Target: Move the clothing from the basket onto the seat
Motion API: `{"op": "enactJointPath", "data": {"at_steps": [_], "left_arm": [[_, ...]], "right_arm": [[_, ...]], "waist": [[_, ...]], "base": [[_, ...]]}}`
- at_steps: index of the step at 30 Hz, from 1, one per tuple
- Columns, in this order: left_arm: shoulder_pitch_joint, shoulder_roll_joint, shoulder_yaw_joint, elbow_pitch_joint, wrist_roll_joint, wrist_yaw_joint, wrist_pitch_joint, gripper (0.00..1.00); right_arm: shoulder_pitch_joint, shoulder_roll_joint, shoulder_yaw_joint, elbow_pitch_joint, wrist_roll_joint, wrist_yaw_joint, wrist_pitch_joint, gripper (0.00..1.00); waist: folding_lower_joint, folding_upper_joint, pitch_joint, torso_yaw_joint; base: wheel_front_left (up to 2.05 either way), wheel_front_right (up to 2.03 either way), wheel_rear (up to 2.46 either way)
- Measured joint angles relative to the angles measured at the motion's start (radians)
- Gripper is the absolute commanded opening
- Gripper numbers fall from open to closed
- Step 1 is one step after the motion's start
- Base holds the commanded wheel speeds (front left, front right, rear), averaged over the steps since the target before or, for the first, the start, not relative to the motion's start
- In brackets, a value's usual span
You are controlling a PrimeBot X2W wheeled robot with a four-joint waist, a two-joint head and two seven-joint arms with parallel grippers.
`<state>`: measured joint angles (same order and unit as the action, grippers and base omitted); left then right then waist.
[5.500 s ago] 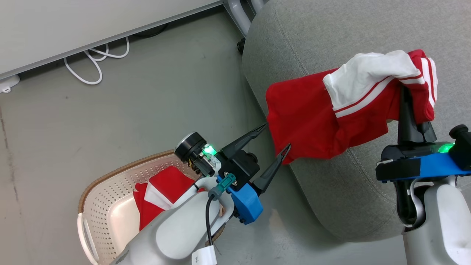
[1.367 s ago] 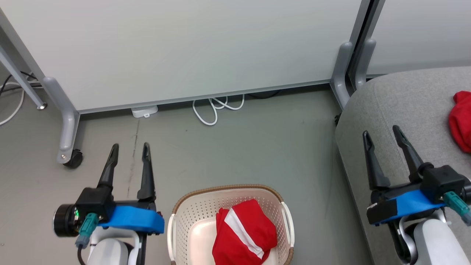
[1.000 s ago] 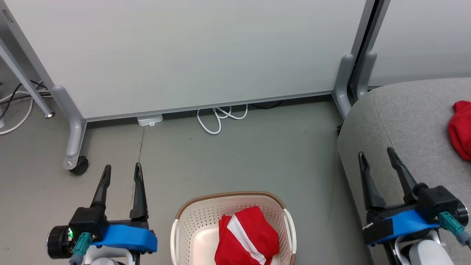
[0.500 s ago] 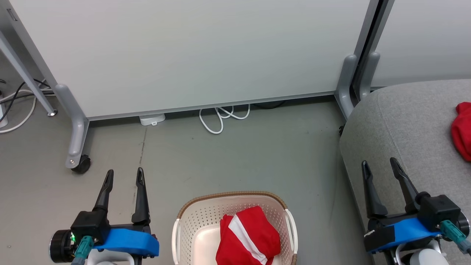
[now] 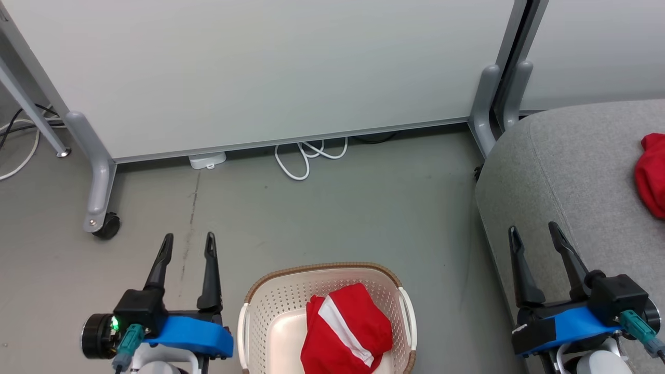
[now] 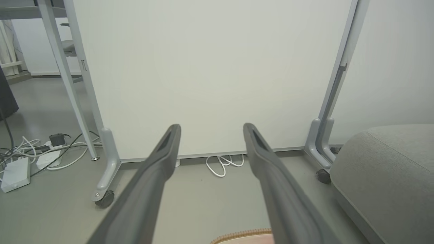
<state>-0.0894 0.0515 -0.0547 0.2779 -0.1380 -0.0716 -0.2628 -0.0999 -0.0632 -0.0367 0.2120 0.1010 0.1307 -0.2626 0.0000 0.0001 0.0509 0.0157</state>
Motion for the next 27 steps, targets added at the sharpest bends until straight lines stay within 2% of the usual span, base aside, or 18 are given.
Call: {"op": "enactJointPath", "data": {"at_steps": [8,16,27], "left_arm": [[-0.092,0.000,-0.056,0.093,0.036,-0.039,0.000,1.00],[-0.231,0.024,-0.155,0.284,0.048,-0.053,0.000,1.00],[-0.452,0.098,-0.428,0.568,-0.065,-0.058,0.000,1.00]], "right_arm": [[-0.049,-0.002,0.014,-0.007,0.002,0.000,0.000,1.00],[-0.125,-0.004,0.027,-0.021,0.007,0.000,0.000,1.00],[-0.215,0.002,0.047,-0.035,0.015,0.000,0.000,1.00]], "waist": [[0.0001,-0.0001,0.061,-0.035],[0.0001,0.0000,0.169,-0.090],[0.0002,0.0000,0.352,-0.158]], "base": [[0.00,0.00,0.00],[0.00,0.00,0.00],[0.00,0.00,0.00]]}}
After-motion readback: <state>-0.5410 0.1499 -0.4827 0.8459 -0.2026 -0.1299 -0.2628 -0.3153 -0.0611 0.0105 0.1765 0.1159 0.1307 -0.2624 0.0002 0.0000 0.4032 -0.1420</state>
